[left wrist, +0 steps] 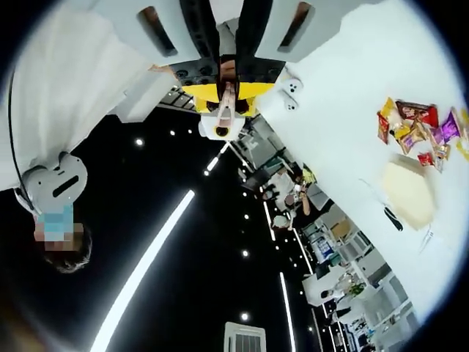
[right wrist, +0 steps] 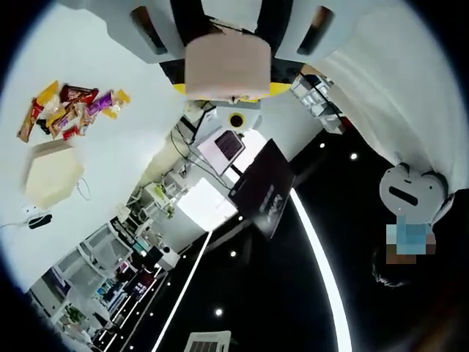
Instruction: Place the target food into the container with the food tongs after gripping and lifting it, then release it inside without dropping or visibly crushing the food.
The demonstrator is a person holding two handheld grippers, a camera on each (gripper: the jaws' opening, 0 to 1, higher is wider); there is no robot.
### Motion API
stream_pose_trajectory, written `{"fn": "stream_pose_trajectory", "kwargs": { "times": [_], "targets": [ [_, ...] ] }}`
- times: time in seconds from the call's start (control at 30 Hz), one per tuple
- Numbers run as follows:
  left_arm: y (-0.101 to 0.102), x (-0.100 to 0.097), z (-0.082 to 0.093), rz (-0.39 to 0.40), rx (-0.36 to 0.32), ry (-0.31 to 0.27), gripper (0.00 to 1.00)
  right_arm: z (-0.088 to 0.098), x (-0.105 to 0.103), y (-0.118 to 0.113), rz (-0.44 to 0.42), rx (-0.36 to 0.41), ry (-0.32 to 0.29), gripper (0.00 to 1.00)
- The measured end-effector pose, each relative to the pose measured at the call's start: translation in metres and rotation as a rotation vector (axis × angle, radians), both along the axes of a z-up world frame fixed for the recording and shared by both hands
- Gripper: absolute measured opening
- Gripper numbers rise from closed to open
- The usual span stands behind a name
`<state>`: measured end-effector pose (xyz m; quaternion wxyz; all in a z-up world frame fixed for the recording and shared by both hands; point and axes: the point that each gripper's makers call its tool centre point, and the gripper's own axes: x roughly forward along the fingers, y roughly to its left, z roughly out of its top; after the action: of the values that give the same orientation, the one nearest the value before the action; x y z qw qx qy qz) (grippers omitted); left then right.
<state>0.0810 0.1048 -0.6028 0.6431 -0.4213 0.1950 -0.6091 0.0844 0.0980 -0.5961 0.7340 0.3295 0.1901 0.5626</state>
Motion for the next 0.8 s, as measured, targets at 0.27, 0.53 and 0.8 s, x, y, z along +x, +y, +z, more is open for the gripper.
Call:
{"fn": "stream_pose_trajectory", "kwargs": {
  "times": [0.27,0.53,0.8],
  "targets": [
    [-0.012,-0.003,0.000,-0.002,-0.004,0.001,0.02,0.000,0.000,0.007,0.009,0.002,0.004,0.22],
    [-0.012,-0.002,-0.002,0.002,0.002,0.012,0.03,0.003,0.003,0.009,0.001,0.032,0.003,0.17],
    [-0.010,0.001,-0.003,0.014,0.010,-0.003,0.03,0.003,0.005,0.011,-0.002,0.039,0.006,0.16]
  ]
}}
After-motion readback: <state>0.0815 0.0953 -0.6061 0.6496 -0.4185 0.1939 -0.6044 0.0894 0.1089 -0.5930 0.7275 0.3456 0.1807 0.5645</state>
